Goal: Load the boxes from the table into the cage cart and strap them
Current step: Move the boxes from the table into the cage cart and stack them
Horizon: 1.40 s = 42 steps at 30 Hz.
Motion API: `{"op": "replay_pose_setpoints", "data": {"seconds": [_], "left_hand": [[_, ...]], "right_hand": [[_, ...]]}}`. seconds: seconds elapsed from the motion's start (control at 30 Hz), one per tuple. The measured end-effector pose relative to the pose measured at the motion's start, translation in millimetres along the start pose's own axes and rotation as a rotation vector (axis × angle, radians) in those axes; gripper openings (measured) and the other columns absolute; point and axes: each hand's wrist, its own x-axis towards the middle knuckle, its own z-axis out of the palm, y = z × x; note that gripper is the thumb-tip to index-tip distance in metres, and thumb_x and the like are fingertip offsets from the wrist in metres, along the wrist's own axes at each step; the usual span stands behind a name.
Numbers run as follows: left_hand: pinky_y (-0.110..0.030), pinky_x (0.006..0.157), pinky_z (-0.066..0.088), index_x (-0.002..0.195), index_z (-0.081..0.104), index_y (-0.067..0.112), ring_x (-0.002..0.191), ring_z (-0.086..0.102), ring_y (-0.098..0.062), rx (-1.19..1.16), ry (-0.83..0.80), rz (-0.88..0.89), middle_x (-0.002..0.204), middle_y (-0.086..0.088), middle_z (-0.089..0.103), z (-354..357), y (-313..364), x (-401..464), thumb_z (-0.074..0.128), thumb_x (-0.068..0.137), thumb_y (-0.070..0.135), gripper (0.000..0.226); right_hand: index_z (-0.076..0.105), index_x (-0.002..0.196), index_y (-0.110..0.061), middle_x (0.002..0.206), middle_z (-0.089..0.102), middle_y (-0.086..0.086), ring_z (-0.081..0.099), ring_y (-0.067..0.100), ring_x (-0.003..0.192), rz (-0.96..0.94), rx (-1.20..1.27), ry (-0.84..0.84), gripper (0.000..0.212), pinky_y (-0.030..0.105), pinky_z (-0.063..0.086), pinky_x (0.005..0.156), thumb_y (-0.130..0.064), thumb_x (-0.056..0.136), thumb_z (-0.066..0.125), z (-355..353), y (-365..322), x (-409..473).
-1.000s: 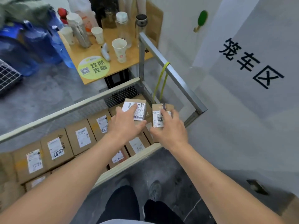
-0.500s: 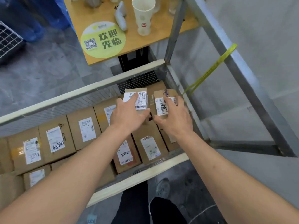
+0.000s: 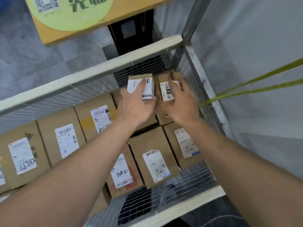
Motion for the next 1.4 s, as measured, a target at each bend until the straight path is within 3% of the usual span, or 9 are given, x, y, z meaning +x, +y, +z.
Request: {"op": "replay_pose_setpoints", "data": {"seconds": [0.2,0.33,0.4,0.5,0.7,0.87,1.03,1.2,1.4], "left_hand": [[-0.038,0.098,0.048,0.159,0.024,0.048,0.12,0.053,-0.035,-0.09,0.014,0.016,0.142,-0.007,0.027,47,5,41,0.056,0.098,0.06,0.071],[-0.034,0.106,0.047,0.164,0.019,0.036,0.123,0.054,-0.036,-0.113,-0.013,0.091,0.156,-0.008,0.012,65,5,47,0.054,0.105,0.032,0.069],[-0.023,0.104,0.037,0.166,0.017,0.027,0.138,0.044,-0.033,-0.085,-0.009,0.146,0.166,-0.009,-0.006,68,3,43,0.057,0.105,0.02,0.074],[-0.032,0.111,0.042,0.166,0.017,0.018,0.147,0.035,-0.034,0.008,0.011,0.282,0.17,-0.008,-0.021,74,-2,38,0.063,0.102,0.016,0.079],[-0.041,0.126,0.022,0.166,0.007,0.009,0.158,-0.013,-0.038,0.372,0.011,0.451,0.174,-0.006,-0.009,89,-15,38,0.062,0.103,0.017,0.083],[-0.045,0.128,0.002,0.164,0.017,0.009,0.159,0.002,-0.039,0.534,-0.044,0.523,0.173,-0.014,0.005,60,-4,44,0.06,0.102,0.028,0.078],[-0.051,0.125,0.024,0.159,0.034,0.012,0.154,0.019,-0.043,0.615,-0.131,0.527,0.168,-0.016,0.023,18,6,26,0.061,0.097,0.019,0.068],[-0.052,0.104,0.045,0.131,0.056,0.012,0.128,0.051,-0.037,0.62,-0.094,0.524,0.137,-0.01,0.053,-35,13,-27,0.056,0.094,0.028,0.041],[-0.051,0.109,0.042,0.14,0.054,0.019,0.125,0.055,-0.031,0.647,-0.037,0.541,0.14,-0.004,0.054,-103,30,-111,0.049,0.097,0.044,0.049]], "right_hand": [[0.038,0.157,-0.031,0.169,0.022,0.005,0.022,0.04,0.153,-0.058,-0.057,0.027,0.075,0.061,0.029,0.12,-0.052,0.092,0.069,26,37,46],[0.033,0.16,-0.027,0.17,0.016,0.011,0.011,0.042,0.155,-0.134,-0.188,0.048,0.065,0.062,0.016,0.125,-0.041,0.101,0.056,37,54,57],[0.035,0.16,-0.024,0.169,0.018,0.013,0.01,0.041,0.156,-0.156,-0.25,0.092,0.058,0.062,0.01,0.126,-0.035,0.105,0.049,40,59,59],[0.043,0.155,-0.013,0.163,0.032,0.02,0.028,0.042,0.15,-0.221,-0.219,0.122,0.053,0.063,0.027,0.121,-0.018,0.103,0.053,42,65,59],[0.045,0.152,-0.011,0.166,0.03,0.019,0.025,0.038,0.154,-0.188,-0.159,0.087,0.046,0.058,0.029,0.122,-0.026,0.109,0.039,39,58,52],[0.037,0.157,-0.014,0.17,0.02,0.014,0.018,0.036,0.157,-0.104,-0.189,0.0,0.05,0.056,0.029,0.123,-0.03,0.11,0.037,28,45,52],[0.031,0.16,-0.011,0.17,0.018,0.018,0.023,0.036,0.155,-0.077,-0.193,-0.083,0.057,0.051,0.028,0.124,-0.031,0.108,0.041,8,12,11],[0.049,0.149,-0.011,0.155,0.045,0.014,0.049,0.034,0.135,-0.091,-0.176,-0.107,0.05,0.045,0.046,0.108,-0.032,0.103,0.046,-30,-24,-47],[0.055,0.141,-0.013,0.144,0.052,0.016,0.051,0.034,0.13,-0.113,-0.237,-0.114,0.046,0.046,0.047,0.103,-0.04,0.104,0.048,-102,-75,-120]]}}
